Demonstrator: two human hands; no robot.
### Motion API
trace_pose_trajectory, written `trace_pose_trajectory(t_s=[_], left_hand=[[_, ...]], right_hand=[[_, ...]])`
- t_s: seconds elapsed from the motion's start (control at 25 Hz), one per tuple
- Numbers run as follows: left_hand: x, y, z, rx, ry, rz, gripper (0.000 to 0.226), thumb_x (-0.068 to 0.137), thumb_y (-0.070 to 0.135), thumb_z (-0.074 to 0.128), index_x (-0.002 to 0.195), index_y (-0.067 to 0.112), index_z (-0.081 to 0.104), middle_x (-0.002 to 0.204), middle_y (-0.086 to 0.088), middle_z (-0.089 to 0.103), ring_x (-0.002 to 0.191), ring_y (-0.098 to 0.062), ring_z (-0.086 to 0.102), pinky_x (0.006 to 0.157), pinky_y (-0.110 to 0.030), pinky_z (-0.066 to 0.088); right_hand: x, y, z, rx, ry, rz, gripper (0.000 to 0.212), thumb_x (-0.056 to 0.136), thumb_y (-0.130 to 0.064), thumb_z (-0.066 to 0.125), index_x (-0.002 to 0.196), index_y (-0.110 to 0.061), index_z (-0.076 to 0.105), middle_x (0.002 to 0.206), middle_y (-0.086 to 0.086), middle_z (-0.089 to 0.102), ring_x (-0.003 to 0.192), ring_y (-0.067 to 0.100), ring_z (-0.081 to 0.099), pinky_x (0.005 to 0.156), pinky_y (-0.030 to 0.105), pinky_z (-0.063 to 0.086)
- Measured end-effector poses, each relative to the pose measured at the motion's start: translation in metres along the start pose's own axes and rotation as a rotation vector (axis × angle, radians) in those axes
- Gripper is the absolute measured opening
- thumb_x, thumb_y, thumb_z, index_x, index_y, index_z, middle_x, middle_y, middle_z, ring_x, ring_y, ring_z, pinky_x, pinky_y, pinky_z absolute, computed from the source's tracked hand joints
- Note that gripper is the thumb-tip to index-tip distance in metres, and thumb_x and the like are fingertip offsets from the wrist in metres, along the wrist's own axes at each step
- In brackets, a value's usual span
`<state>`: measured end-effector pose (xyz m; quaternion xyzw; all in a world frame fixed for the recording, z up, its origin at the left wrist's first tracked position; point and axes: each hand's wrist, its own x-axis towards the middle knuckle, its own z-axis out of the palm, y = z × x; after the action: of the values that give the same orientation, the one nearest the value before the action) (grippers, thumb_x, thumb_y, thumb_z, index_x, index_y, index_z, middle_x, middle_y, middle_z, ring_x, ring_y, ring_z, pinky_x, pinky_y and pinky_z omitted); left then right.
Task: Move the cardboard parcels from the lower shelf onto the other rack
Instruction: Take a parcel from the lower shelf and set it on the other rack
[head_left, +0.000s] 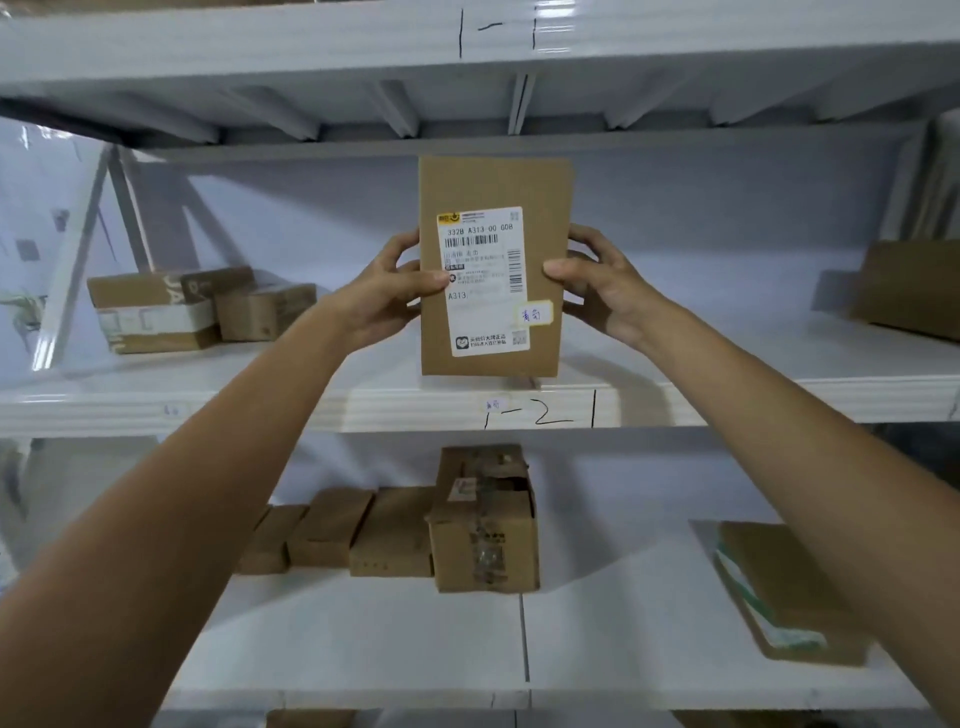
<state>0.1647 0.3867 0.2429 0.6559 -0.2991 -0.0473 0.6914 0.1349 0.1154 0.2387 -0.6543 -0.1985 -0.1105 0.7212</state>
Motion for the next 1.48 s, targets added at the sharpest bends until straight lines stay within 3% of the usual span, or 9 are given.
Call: trace_pose_trajectory(t_s=[0.24,0.52,0.64,0.84,0.96,1.08,1.2,1.36,1.48], left_hand=[[0.04,-0.025,-0.012,-0.05,-0.041,-0.02,0.092,0.054,0.012,0.082,0.133,0.028,0.038,0.116,-0.005,0.067,0.113,-0.025,0.062,0.109,-0.043,0.04],[0.041,-0.055,-0.035,-0.104,-0.075,-0.03,0.126,0.03,0.025,0.101,0.139,0.028,0.038,0.131,-0.01,0.058,0.121,-0.027,0.06,0.103,-0.04,0.049],[0.039,-0.059,-0.035,-0.12,-0.075,-0.022,0.136,0.033,0.026,0.1,0.15,0.027,0.03,0.134,-0.008,0.057,0.12,-0.024,0.06,0.087,-0.03,0.059],[0.039,-0.057,-0.033,-0.103,-0.061,-0.022,0.141,0.032,0.029,0.101,0.153,0.028,0.028,0.141,-0.01,0.053,0.124,-0.024,0.058,0.092,-0.03,0.057],[0.036,-0.056,-0.032,-0.06,-0.042,-0.04,0.146,0.026,0.033,0.101,0.153,0.024,0.029,0.136,-0.008,0.056,0.127,-0.024,0.057,0.109,-0.038,0.045],[0.025,-0.046,-0.031,-0.063,-0.019,-0.052,0.149,0.024,0.036,0.101,0.152,0.021,0.027,0.15,-0.013,0.047,0.138,-0.027,0.048,0.118,-0.04,0.034],[0.007,-0.031,-0.03,-0.022,0.131,0.036,0.109,0.055,0.029,0.09,0.148,0.02,0.033,0.154,-0.013,0.038,0.142,-0.026,0.04,0.122,-0.041,0.027],[-0.036,-0.003,-0.029,0.007,0.365,0.35,0.052,0.08,0.018,0.072,0.126,0.017,0.048,0.122,0.001,0.054,0.118,-0.015,0.055,0.114,-0.037,0.042],[-0.055,0.019,0.004,-0.062,0.149,0.466,0.042,0.075,0.022,0.071,0.112,0.019,0.052,0.113,0.0,0.058,0.106,-0.015,0.059,0.094,-0.027,0.05]], right_hand=[[0.028,0.017,-0.012,-0.006,0.023,0.038,0.071,0.068,-0.006,0.081,0.13,-0.027,0.054,0.108,-0.006,0.076,0.101,0.014,0.072,0.081,0.031,0.056],[0.036,0.044,-0.003,0.007,0.019,0.059,0.057,0.077,0.0,0.072,0.124,-0.028,0.057,0.11,-0.004,0.073,0.105,0.016,0.07,0.084,0.029,0.055],[0.036,0.048,0.0,0.009,0.011,0.056,0.065,0.072,-0.006,0.075,0.13,-0.025,0.054,0.1,-0.008,0.076,0.095,0.01,0.071,0.081,0.025,0.054],[0.033,0.048,0.0,0.001,0.007,0.078,0.087,0.065,-0.013,0.079,0.145,-0.018,0.045,0.077,-0.015,0.074,0.074,0.001,0.071,0.078,0.024,0.051],[0.029,0.045,0.0,-0.03,-0.003,0.097,0.09,0.064,-0.016,0.082,0.146,-0.019,0.046,0.102,-0.01,0.076,0.096,0.008,0.071,0.08,0.026,0.053],[0.023,0.04,0.003,-0.049,0.051,0.113,0.09,0.067,-0.034,0.084,0.147,-0.025,0.044,0.133,0.0,0.066,0.124,0.018,0.062,0.099,0.034,0.051],[0.008,0.032,0.005,-0.014,0.163,0.073,0.075,0.058,-0.052,0.082,0.123,-0.028,0.055,0.142,0.006,0.056,0.13,0.021,0.055,0.112,0.042,0.043],[-0.023,0.023,-0.005,-0.01,0.319,-0.031,0.03,0.078,-0.04,0.072,0.101,-0.028,0.057,0.138,0.011,0.058,0.126,0.02,0.058,0.111,0.041,0.043],[-0.054,0.024,-0.022,-0.03,0.418,-0.049,0.03,0.075,-0.037,0.074,0.1,-0.026,0.062,0.131,0.011,0.065,0.122,0.02,0.063,0.104,0.038,0.049]])
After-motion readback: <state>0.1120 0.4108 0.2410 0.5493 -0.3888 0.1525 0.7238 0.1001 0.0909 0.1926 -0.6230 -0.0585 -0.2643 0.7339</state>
